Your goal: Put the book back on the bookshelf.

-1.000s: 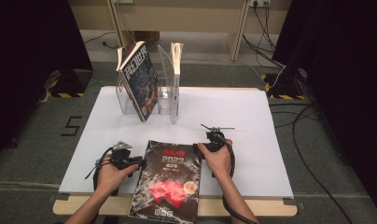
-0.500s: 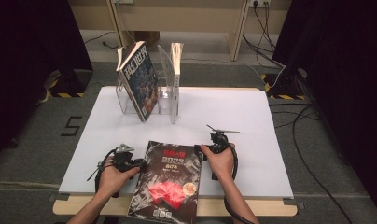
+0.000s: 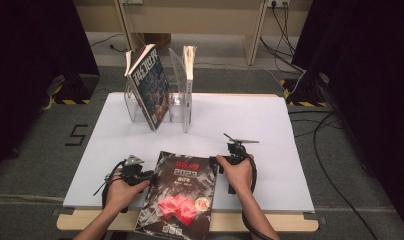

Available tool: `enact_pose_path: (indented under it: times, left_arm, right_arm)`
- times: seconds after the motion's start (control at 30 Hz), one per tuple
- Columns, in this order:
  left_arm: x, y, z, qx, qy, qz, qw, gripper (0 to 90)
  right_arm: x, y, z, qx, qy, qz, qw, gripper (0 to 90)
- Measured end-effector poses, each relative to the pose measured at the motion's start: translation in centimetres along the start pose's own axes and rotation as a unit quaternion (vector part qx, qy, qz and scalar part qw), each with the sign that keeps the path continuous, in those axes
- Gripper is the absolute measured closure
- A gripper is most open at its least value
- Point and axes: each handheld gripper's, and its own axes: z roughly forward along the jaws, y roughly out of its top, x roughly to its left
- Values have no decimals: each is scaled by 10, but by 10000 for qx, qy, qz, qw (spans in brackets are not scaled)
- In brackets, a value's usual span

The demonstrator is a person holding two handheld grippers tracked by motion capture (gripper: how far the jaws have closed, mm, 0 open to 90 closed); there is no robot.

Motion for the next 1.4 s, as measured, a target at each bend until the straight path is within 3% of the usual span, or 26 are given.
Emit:
enact_pose_path:
  times: [0.33,0.43,0.5,0.67,0.7,0.77,0.87,0.97,1.0,1.07,1.2,1.27,1.4]
  left_arm:
    - [0,-1,0,-22,-11,-10,10000,728]
    - [0,-1,0,-31,-10,-12,10000,728]
    - [0,-1,0,-31,-3,17,10000,728]
    - [0,-2,-1,-28,10,61,10000,727]
    - [0,-2,-1,-36,7,68,10000,727]
    - [0,-2,-1,-47,5,73,10000,725]
    - [0,-2,-1,-27,-45,113,9999,685]
    - [-1,-3,-2,-31,-46,136,9999,664]
    - [-1,-3,-2,-23,-64,136,9999,641]
    - [1,-1,-4,-15,-144,62,9999,631]
    - [1,5,-13,-280,-193,14,9994,575]
    - [0,8,-18,-385,-208,23,9990,533]
    - [-3,15,-27,-590,-249,68,9979,498]
  right_arm:
    - [1,-3,-3,129,-35,-19,9999,543]
    - [3,-6,-2,290,176,184,9993,550]
    - [5,-8,-2,270,160,94,9995,555]
    - [14,-12,-1,589,139,-165,9980,647]
    - [16,-13,-1,602,155,-133,9980,679]
    - [16,-12,-4,561,169,-331,9977,745]
    - [19,-9,-10,568,448,-436,9964,834]
    - [22,-8,-14,556,567,-484,9957,856]
    - [24,-6,-18,475,711,-511,9950,868]
    - [25,-6,-19,439,782,-474,9948,870]
    - [31,-2,-28,184,987,-577,9933,872]
    - [41,2,-36,-79,1070,-751,9914,873]
    - [53,6,-46,-331,1122,-958,9885,873]
